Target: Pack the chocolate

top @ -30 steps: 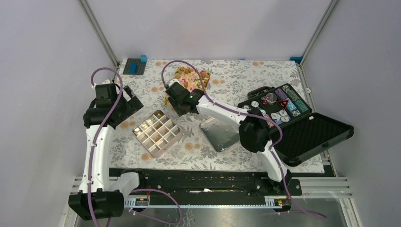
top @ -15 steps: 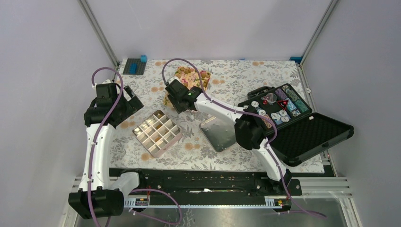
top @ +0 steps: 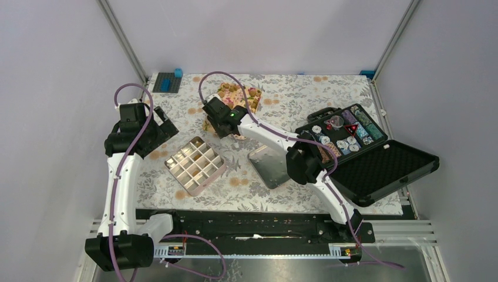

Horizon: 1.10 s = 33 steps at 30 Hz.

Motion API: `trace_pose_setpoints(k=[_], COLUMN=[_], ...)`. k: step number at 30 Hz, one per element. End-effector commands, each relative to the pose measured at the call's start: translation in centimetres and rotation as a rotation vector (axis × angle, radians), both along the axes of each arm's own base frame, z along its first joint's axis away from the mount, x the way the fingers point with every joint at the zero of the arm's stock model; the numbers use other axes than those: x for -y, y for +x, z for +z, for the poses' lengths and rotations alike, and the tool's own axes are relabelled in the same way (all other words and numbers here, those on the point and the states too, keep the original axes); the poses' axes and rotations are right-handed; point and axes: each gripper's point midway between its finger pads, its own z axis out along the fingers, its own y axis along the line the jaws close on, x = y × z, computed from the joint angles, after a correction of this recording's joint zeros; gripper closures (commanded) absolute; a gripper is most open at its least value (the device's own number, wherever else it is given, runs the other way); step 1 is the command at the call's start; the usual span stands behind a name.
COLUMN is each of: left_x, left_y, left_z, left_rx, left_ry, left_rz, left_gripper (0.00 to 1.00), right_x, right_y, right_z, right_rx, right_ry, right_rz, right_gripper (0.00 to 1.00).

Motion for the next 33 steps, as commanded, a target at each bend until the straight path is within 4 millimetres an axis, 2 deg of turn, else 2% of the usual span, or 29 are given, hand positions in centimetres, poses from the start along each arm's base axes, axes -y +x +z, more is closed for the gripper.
trace_pose_setpoints(k=[1, 8, 12, 17, 24, 28, 33], left_x=[-0.3, -0.2, -0.1, -0.1, 0.5, 0.6, 0.6], left_y=[0.5, 0.2, 0.1, 0.0, 0.3, 0.5, 0.5], left_z=[1.3, 1.3, 1.3, 1.2, 0.9, 1.1, 1.3], left_rx=[0.04, 0.045, 0.048, 0.048, 0.055, 0.058, 0.065], left_ry=[0.014, 0.011, 0.008, 0.006, -0.023, -0.03, -0.032], left_rz=[-0.001, -0.003, -0.003, -0.001, -0.018, -0.02, -0.019], left_gripper=[0.01, 0.01, 0.01, 0.01, 0.01, 0.01, 0.01], right_x=[0.6, 2.1, 3.5, 5.3, 6.5, 6.0, 4.7], right_y=[0.9, -0.4, -1.2, -2.9, -7.7, -10.9, -14.8], right_z=[3.8, 5.8, 7.8, 9.1, 10.5, 10.9, 10.2], right_rx=[0.053, 0.061, 0.092, 0.093, 0.061, 0.056, 0.022], right_ry=[0.043, 0.07, 0.106, 0.125, 0.154, 0.145, 0.137], right_rz=[-0.027, -0.036, -0.047, -0.05, 0.004, 0.057, 0.128], right_gripper=[0.62, 0.66, 0.67, 0.68, 0.68, 0.68, 0.68])
